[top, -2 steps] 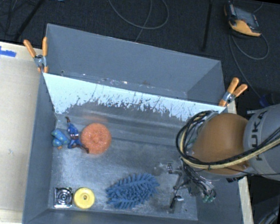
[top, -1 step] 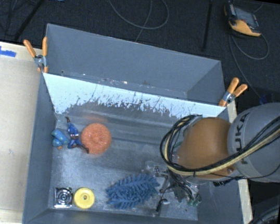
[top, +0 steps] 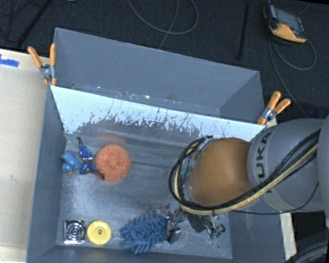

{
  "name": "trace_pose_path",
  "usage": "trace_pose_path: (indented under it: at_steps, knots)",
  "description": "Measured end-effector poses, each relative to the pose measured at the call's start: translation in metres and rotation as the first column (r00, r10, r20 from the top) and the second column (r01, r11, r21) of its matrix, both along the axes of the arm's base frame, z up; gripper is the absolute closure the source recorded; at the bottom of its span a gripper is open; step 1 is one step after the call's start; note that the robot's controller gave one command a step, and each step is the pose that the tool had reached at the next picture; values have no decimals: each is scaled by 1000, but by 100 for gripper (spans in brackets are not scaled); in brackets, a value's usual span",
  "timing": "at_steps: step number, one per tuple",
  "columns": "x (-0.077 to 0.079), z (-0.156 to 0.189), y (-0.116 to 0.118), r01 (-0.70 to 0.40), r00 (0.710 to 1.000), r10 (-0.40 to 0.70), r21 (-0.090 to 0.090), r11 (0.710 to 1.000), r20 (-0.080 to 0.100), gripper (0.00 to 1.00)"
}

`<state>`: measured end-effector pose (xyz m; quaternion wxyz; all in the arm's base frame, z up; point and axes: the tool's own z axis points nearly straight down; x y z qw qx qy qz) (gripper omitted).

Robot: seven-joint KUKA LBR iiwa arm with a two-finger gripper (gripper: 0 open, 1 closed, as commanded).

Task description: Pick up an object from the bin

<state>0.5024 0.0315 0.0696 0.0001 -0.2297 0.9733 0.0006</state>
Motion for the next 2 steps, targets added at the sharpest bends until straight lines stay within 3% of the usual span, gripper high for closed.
trace_pose_path:
  at_steps: [1, 2]
  knots:
    - [0, 0, 0, -1, 1000, 1, 0, 1000, 0, 100]
    - [-1, 3, 1, 2, 1000, -2, -1, 1000, -2, 0]
